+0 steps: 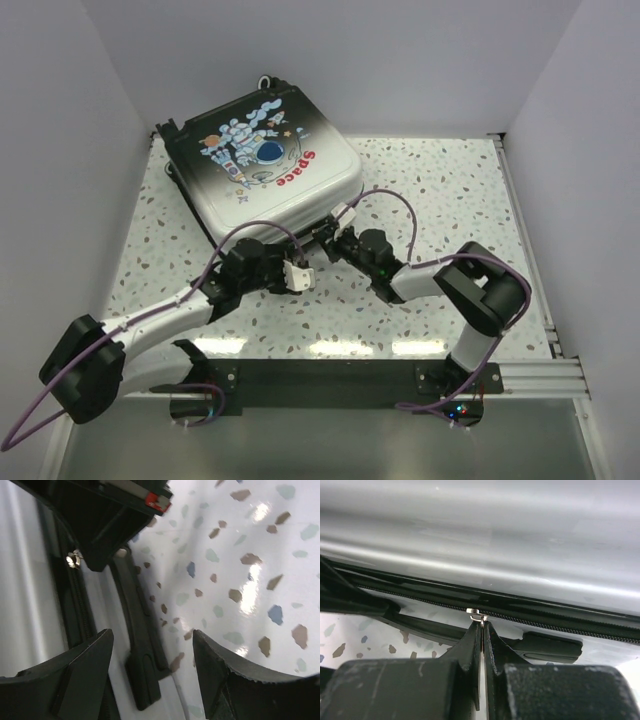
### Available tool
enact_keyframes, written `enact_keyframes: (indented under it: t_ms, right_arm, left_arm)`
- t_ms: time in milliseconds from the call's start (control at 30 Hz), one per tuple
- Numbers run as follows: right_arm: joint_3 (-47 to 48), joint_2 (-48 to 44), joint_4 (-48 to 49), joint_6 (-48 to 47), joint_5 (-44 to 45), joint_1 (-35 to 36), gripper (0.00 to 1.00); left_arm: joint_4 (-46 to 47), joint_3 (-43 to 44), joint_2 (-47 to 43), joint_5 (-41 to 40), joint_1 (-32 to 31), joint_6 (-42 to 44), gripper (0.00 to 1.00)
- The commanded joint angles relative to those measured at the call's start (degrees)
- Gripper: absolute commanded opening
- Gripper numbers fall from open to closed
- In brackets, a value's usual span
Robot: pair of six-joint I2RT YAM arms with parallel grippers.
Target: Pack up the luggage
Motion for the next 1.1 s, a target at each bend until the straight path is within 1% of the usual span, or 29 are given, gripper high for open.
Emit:
enact_keyframes:
  t_ms: [0, 67, 167, 200, 333, 500, 633, 667, 733, 767, 867, 900, 933, 967, 1067]
  right_arm:
    - [-0.52, -3.50, 1.38, -0.57, -0.70, -1.71, 0.00]
    - [-0.17, -4.65, -0.82, -0.66, -2.80, -2.59, 0.00]
    - [1.06, -5.26, -3.46, 0.12, -5.52, -4.52, 0.00]
    - [1.58, -5.26, -3.81, 0.39, -5.80, -5.22, 0.00]
    - [2.46, -5.18, -4.61, 1.18, -6.50, -5.84, 0.00]
    - [2.03, -5.00, -2.85, 0.74, -6.59, -5.93, 0.00]
    - [1.59, -5.09, -2.50, 0.31, -6.06, -5.93, 0.00]
    - [1.67, -5.17, -2.67, 0.22, -5.71, -5.93, 0.00]
    - [1.67, -5.26, -2.58, -0.48, -4.93, -5.93, 0.00]
    - [1.67, -5.18, -2.58, -0.83, -4.57, -5.93, 0.00]
    - [1.76, -5.26, -2.58, -1.19, -3.34, -6.11, 0.00]
    - [1.68, -5.26, -2.50, -1.19, -2.99, -6.37, 0.00]
    - [1.76, -5.18, -2.76, -1.19, -2.90, -6.63, 0.00]
    - [1.76, -5.09, -2.85, -1.28, -2.90, -6.90, 0.00]
    - [1.94, -5.17, -2.67, -1.19, -2.64, -7.60, 0.00]
  left_arm:
    - [11.22, -0.21, 0.23, 0.20, -0.29, -1.79, 0.69]
    - [12.73, -0.13, 1.72, -0.40, -0.29, -2.75, 0.68]
    - [13.88, 2.32, 6.82, -1.72, -0.29, -4.69, 0.66]
    - [13.88, 3.03, 9.27, -1.90, -0.29, -4.95, 0.65]
    - [14.15, 5.32, 13.85, -3.39, -0.55, -4.69, 0.64]
    - [14.32, 7.07, 18.24, -8.83, -0.72, -4.69, 0.65]
    - [10.99, 10.41, 22.64, -12.79, -1.87, -5.65, 0.65]
    - [9.85, 11.55, 24.13, -15.23, -1.96, -6.09, 0.64]
    - [9.31, 12.09, 25.19, -16.66, -1.96, -7.06, 0.62]
    - [8.96, 12.17, 25.46, -16.84, -1.96, -7.15, 0.60]
    - [6.25, 12.09, 25.99, -17.19, -1.96, -7.76, 0.50]
    - [5.19, 12.35, 26.16, -17.37, -1.96, -8.38, 0.41]
    - [4.05, 12.61, 26.17, -17.63, -1.96, -8.82, 0.37]
    - [2.56, 12.44, 25.82, -17.98, -1.96, -8.91, 0.28]
    - [0.09, 10.78, 24.33, -17.72, -1.96, -8.82, 0.22]
